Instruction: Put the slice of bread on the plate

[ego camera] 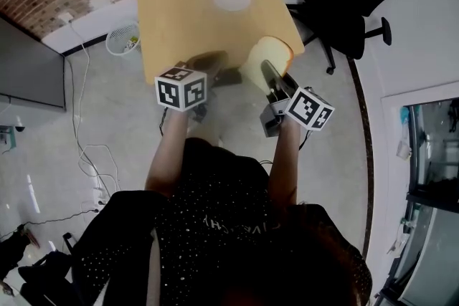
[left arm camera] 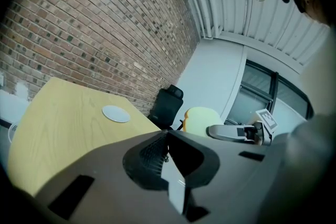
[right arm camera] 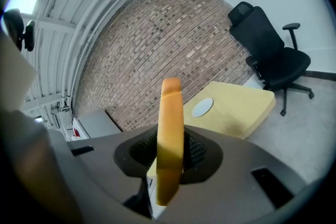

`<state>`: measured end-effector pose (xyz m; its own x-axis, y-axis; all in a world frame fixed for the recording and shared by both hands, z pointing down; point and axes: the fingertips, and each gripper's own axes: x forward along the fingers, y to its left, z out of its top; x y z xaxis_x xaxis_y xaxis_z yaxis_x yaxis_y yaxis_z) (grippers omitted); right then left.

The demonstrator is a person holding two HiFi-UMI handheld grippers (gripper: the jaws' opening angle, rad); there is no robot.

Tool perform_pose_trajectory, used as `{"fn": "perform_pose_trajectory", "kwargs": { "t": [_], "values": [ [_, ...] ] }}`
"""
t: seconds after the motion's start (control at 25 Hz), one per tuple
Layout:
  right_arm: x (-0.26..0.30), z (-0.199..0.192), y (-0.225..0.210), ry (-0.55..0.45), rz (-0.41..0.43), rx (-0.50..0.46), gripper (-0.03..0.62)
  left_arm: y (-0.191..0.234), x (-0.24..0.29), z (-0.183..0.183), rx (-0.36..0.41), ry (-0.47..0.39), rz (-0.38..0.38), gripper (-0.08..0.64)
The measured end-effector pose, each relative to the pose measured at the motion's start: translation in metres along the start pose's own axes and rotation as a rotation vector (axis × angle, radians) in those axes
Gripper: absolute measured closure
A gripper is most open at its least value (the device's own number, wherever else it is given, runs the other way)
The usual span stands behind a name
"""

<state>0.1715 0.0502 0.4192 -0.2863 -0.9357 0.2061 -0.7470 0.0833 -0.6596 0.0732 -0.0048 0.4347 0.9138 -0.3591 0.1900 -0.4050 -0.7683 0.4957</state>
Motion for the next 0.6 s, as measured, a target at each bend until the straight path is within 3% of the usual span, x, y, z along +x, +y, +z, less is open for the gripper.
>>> {"fn": "perform_pose_trajectory", "kwargs": {
  "t": [0.6],
  "values": [
    [0.009, -0.003, -0.018, 0.029, -0.005, 0.039, 0.497, 0.015, 0.013, 0.0, -0.033, 0.007, 0.015, 0.551]
  ]
}}
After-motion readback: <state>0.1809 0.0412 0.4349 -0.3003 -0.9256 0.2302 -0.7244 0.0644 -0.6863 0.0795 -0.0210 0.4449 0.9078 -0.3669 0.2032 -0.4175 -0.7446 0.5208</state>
